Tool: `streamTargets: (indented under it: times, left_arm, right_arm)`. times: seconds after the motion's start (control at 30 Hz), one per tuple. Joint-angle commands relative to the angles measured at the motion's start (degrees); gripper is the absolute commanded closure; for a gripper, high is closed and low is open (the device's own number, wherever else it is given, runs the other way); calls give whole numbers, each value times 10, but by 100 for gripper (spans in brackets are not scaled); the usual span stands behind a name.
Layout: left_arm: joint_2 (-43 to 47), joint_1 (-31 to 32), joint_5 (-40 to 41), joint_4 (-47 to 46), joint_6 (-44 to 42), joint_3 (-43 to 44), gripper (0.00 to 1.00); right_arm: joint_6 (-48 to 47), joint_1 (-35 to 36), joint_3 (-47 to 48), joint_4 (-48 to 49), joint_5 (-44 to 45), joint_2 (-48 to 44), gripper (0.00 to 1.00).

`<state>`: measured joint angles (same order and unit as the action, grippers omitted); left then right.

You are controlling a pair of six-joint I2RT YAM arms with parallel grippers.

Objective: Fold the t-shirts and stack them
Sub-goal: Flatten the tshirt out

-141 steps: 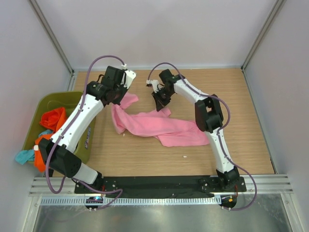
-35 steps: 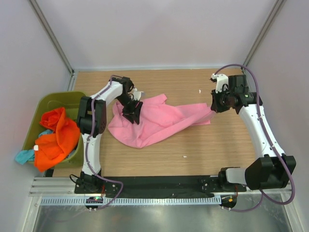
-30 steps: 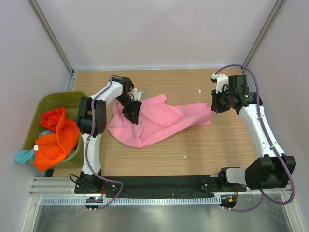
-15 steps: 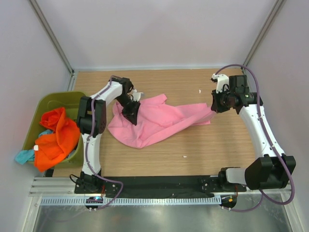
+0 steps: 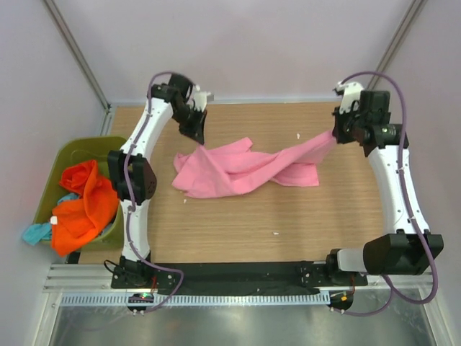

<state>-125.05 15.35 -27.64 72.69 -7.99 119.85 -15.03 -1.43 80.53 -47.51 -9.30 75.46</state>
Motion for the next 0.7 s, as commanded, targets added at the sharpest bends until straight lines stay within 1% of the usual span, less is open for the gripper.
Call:
streamTargets:
  times: [0.0,0.07,0.13,0.17,0.27,0.3,0.43,0.5,0.6,0.67]
  left_arm:
    - [66,-4,34,-10,-2,148,100]
    - [77,-5,46,-25,-1,200,100]
    - [95,-4,72,-49,4,202,100]
    - [123,-5,77,-77,4,188,100]
    - [167,-5,77,-121,8,152,100]
    - [194,-5,66,-140,11,132,100]
    - [261,-4,42,-171,15,95,100]
    - [298,-3,35,-192,10,84,100]
    - [323,-3,49,-210,9,86,100]
    - [336,-3,55,-225,6,96,100]
  right_arm:
    - [13,-20,108,65,64,19,99]
    - [18,-27,141,69,78,42,99]
    - [18,-32,182,68,82,55,99]
    - [17,-33,191,67,84,61,99]
    - [20,-35,217,68,90,61,99]
    - [24,-35,226,65,88,56,99]
    - [39,-35,255,51,86,28,99]
    - [47,-35,298,26,87,20,99]
    - [50,-35,342,6,79,12,99]
    - [55,-35,350,2,82,3,99]
